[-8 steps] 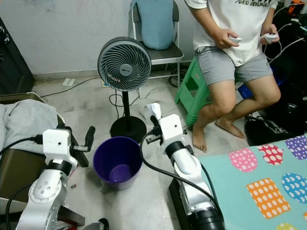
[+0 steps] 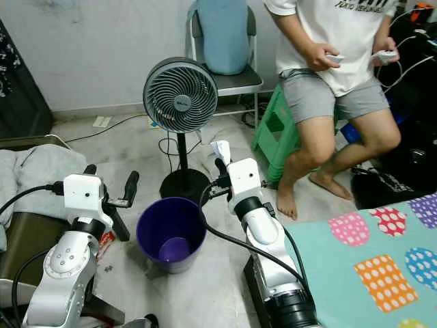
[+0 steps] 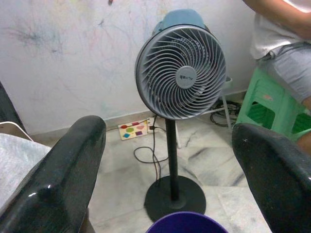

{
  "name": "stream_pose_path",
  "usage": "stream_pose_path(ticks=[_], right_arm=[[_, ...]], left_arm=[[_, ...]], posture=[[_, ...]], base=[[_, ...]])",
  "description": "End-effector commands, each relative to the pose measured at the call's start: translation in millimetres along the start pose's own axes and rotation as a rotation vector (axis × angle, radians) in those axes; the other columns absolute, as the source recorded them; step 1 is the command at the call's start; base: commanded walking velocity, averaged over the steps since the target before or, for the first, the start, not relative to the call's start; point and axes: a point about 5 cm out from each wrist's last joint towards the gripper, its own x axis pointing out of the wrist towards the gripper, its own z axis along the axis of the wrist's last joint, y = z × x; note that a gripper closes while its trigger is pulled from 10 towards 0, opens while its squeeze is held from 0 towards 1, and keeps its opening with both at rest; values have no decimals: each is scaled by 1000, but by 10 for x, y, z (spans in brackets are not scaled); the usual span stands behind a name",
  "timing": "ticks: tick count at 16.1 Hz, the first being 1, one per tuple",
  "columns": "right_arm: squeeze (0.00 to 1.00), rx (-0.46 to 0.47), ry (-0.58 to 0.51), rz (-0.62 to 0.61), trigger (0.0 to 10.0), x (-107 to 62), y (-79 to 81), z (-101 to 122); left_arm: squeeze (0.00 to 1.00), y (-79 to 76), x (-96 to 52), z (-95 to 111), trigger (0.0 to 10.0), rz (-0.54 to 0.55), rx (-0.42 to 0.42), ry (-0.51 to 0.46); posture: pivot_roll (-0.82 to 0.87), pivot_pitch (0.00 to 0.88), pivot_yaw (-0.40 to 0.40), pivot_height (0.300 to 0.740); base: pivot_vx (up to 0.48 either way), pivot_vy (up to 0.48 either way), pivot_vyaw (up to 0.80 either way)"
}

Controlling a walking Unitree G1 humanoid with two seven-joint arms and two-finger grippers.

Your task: Clean up the room

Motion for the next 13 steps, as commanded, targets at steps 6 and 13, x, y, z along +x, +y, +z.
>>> stream_pose_path(ticks=[6,13], right_arm=[[0,-70,15,116,10000,84,-88,57],[0,-47,-16,66,10000,117,-42,70]], left_arm=[[0,-45,-117,-105,10000,113,-57,11],[0,-53,-28,-113,10000,65,-48,10]], posture=[[14,72,-185,740],[17,35,-104,740]], base=[[0,0,0],[0,0,0]])
